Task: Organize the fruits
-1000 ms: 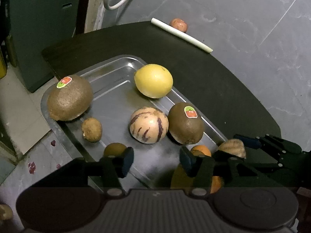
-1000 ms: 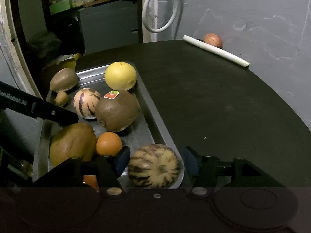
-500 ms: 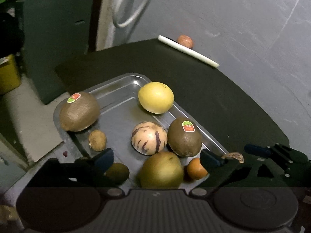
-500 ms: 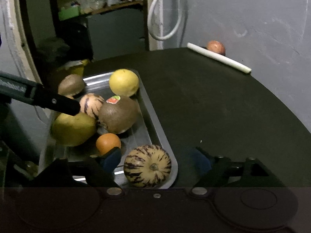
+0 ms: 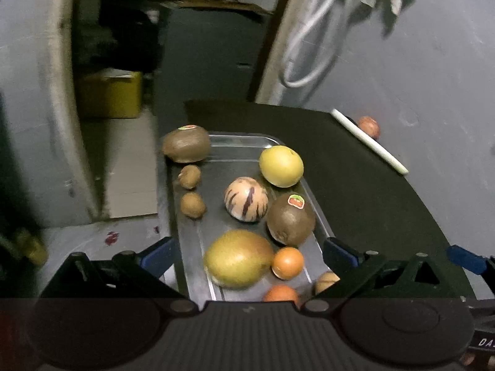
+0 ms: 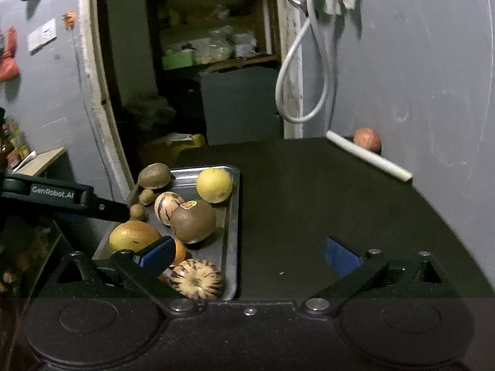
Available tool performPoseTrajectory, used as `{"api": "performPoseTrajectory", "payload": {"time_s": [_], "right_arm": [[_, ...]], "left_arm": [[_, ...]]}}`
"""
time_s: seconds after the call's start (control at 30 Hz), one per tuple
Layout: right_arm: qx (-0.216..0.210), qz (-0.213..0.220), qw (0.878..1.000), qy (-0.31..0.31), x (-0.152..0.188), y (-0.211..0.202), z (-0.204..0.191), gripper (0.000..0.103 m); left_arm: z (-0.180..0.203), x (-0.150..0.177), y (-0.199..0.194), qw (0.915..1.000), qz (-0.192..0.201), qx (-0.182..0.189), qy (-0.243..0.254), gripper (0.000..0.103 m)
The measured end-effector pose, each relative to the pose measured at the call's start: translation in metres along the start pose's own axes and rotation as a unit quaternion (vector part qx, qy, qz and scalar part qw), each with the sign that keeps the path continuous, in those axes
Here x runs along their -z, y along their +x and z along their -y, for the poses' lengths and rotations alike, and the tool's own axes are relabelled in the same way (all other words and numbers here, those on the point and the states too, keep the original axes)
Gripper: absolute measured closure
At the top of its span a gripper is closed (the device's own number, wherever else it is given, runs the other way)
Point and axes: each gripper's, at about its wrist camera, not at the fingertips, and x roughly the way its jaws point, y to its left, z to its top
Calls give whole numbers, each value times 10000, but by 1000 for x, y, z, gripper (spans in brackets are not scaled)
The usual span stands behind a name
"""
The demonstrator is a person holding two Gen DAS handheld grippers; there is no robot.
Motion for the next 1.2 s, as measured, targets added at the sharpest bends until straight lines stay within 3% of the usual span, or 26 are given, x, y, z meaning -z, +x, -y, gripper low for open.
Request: {"api": "performPoseTrajectory", "payload": {"time_s": [0.37,0.67,1.2], "right_arm": [[-413,194,9988,-163,4,-47,9,1],[-161,211,9996,92,20,-74,9,1],[404,173,9980,450,66,-128,-3,1]], "left_arm": [[23,43,-58,9962,464,-682,-270,1],[17,75,-83,9962,518,-598,-365,1],[21,114,-115,9980,559,-282,115,1]]}}
